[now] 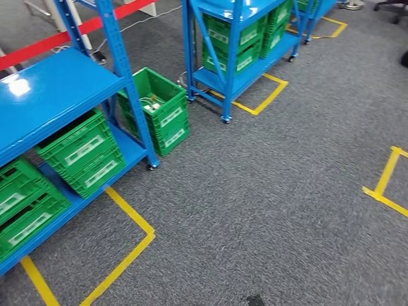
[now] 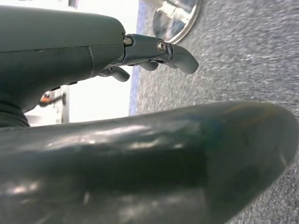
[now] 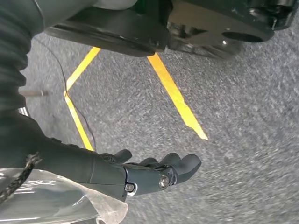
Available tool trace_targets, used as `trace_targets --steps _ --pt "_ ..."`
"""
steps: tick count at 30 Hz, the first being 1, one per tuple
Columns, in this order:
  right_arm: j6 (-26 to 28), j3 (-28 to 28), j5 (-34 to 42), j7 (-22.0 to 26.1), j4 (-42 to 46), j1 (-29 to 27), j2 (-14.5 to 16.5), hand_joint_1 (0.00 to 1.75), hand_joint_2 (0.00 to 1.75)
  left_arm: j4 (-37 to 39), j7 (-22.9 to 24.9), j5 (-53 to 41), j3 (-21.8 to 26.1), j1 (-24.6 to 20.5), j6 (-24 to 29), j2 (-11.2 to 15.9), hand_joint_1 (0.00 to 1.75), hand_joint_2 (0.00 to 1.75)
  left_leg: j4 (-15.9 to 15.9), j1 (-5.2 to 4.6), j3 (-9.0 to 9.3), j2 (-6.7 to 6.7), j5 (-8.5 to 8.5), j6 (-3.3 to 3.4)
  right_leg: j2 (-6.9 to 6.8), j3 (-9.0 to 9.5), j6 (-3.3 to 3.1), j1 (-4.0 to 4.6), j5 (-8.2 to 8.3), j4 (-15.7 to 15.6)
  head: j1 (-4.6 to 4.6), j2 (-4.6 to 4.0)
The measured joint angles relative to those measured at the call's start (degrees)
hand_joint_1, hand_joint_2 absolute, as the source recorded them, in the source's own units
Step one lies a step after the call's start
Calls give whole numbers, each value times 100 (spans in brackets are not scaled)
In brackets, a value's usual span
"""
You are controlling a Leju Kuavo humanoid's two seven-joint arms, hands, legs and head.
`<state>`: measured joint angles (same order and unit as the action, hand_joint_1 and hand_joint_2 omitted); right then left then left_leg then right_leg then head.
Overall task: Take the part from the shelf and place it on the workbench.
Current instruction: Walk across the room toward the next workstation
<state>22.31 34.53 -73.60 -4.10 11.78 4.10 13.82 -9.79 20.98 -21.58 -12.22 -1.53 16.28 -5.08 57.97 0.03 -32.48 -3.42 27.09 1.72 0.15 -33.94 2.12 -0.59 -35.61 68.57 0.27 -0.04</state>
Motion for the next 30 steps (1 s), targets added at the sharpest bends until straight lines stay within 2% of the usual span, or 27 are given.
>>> trace_targets --steps 1,2,3,4,6,7,9,10,11,12,13,14,15,16,17,18,19,20,21,22,24,25,26,27,28,29,30 --pt "-1 0 0 -11 -1 -8 -2 0 175 0 -6 -1 0 1 0 -2 0 0 9 7 5 -87 12 -19 113 135 -1 -20 233 -371 1 0" --pt "-2 -1 -1 -25 -3 -14 -3 0 175 0 -13 -3 0 -2 1 -5 0 0 31 8 -1 -170 22 -46 246 263 -2 -40 397 -719 1 0" --pt "-3 -1 -2 -42 -4 -20 -3 0 175 0 -21 -4 0 -5 2 -8 0 0 48 13 -22 -241 23 -81 357 358 -13 -50 470 -953 0 0" --pt "1 -1 -3 -50 -6 -21 -3 0 175 0 -25 -5 0 -1 3 -10 0 0 56 19 -51 -300 15 -118 428 406 -30 -51 460 -1048 2 0" --pt "29 -2 -13 -37 -7 -19 2 0 175 0 -30 -4 0 16 7 -13 0 0 46 38 -91 -417 -17 -196 349 449 -99 -45 452 -1105 1 0" --pt "51 -2 -20 -15 -7 -19 8 0 175 0 -30 -2 0 27 10 -13 0 0 61 35 -107 -383 -2 -228 281 469 -139 -50 469 -1131 -1 0" --pt "101 -2 -31 33 -7 -42 20 0 175 0 -30 2 0 22 17 -12 0 0 368 22 -247 -111 194 -279 111 509 -220 -62 490 -1184 -43 0" --pt "114 -2 -31 52 -7 -60 21 0 175 0 -31 3 0 15 19 -13 0 0 688 18 -394 79 364 -301 17 523 -248 -50 484 -1191 -65 0" --pt "121 -2 -27 71 -7 -79 18 0 175 0 -35 3 0 10 20 -15 0 0 1070 26 -573 199 535 -321 -80 531 -271 -39 472 -1192 -82 0" --pt "117 -2 -22 89 -7 -94 14 0 175 0 -41 3 0 11 20 -15 0 0 1396 35 -726 258 649 -335 -173 538 -286 -29 458 -1192 -81 0" --pt "112 -1 -19 104 -7 -102 10 0 175 0 -50 3 0 18 21 -16 0 0 1568 43 -804 287 666 -341 -256 549 -292 -21 444 -1191 -83 0" --pt "108 -1 -16 117 -7 -107 5 0 175 0 -58 3 0 27 22 -17 0 0 1536 48 -783 308 578 -340 -332 565 -293 -15 428 -1191 -83 0" --pt "105 0 -16 129 -7 -109 3 0 175 0 -62 2 0 34 24 -17 0 0 1289 48 -654 345 398 -327 -402 591 -288 -9 409 -1191 -84 0" --pt "106 0 -17 136 -7 -110 2 0 175 0 -66 2 1 38 26 -18 0 0 912 37 -461 439 192 -299 -468 622 -275 -3 385 -1191 -84 0" --pt "120 0 -23 139 -7 -115 2 0 175 0 -67 1 1 31 30 -18 0 0 547 3 -270 579 56 -261 -533 640 -250 14 354 -1189 -84 0" --pt "146 0 -30 140 -7 -120 1 0 175 0 -71 1 2 18 39 -19 0 0 270 -28 -127 702 -12 -219 -597 649 -221 30 324 -1187 -85 0" --pt "180 0 -39 139 -7 -122 1 0 175 0 -77 1 2 5 47 -20 0 0 120 -58 -56 784 -12 -184 -664 654 -192 44 297 -1187 -75 0" --pt "214 0 -48 140 -7 -121 0 0 175 0 -83 2 2 -2 54 -21 0 0 85 -81 -45 789 28 -157 -733 661 -165 56 277 -1193 -67 0" --pt "238 -1 -54 140 -6 -112 -1 0 175 0 -88 2 3 2 59 -22 0 0 63 -76 -45 721 32 -133 -800 699 -143 58 262 -1203 -61 0" --pt "250 -1 -58 141 -4 -104 -1 0 175 0 -91 3 3 12 59 -21 0 0 40 -63 -39 650 24 -111 -758 727 -115 53 233 -1195 -49 0" --pt "254 -2 -55 146 -2 -106 -2 0 175 0 -88 6 5 22 60 -23 0 0 -6 -22 -21 516 -4 -59 -436 646 -65 26 47 -951 -26 0" --pt "252 -2 -50 151 -2 -105 -3 0 175 0 -86 8 6 19 59 -28 0 0 -16 -6 -19 453 -13 -40 -229 488 -47 9 -120 -644 -10 0" --pt "250 -2 -43 155 -2 -96 -5 0 175 0 -85 9 7 14 58 -35 0 0 -16 0 -24 383 -15 -26 -112 284 -35 0 -299 -251 3 0" --pt "245 -2 -38 160 -2 -78 -7 0 175 0 -85 9 7 9 55 -41 0 0 -15 5 -26 309 -15 -20 -72 82 -23 -4 -423 124 9 0" --pt "238 -2 -35 159 -2 -54 -9 0 175 0 -84 10 7 7 51 -48 0 0 -13 10 -22 231 -12 -19 -57 -70 -12 -7 -455 377 10 0" --pt "227 -2 -34 159 -2 -39 -11 0 175 0 -83 10 7 8 47 -49 0 0 -10 18 -13 144 -8 -24 -49 -127 -3 -12 -359 412 13 0" --pt "217 -2 -34 159 -2 -33 -14 0 175 0 -82 10 7 6 43 -50 0 0 -4 30 -2 53 0 -36 -25 -81 7 -23 -153 219 10 0"
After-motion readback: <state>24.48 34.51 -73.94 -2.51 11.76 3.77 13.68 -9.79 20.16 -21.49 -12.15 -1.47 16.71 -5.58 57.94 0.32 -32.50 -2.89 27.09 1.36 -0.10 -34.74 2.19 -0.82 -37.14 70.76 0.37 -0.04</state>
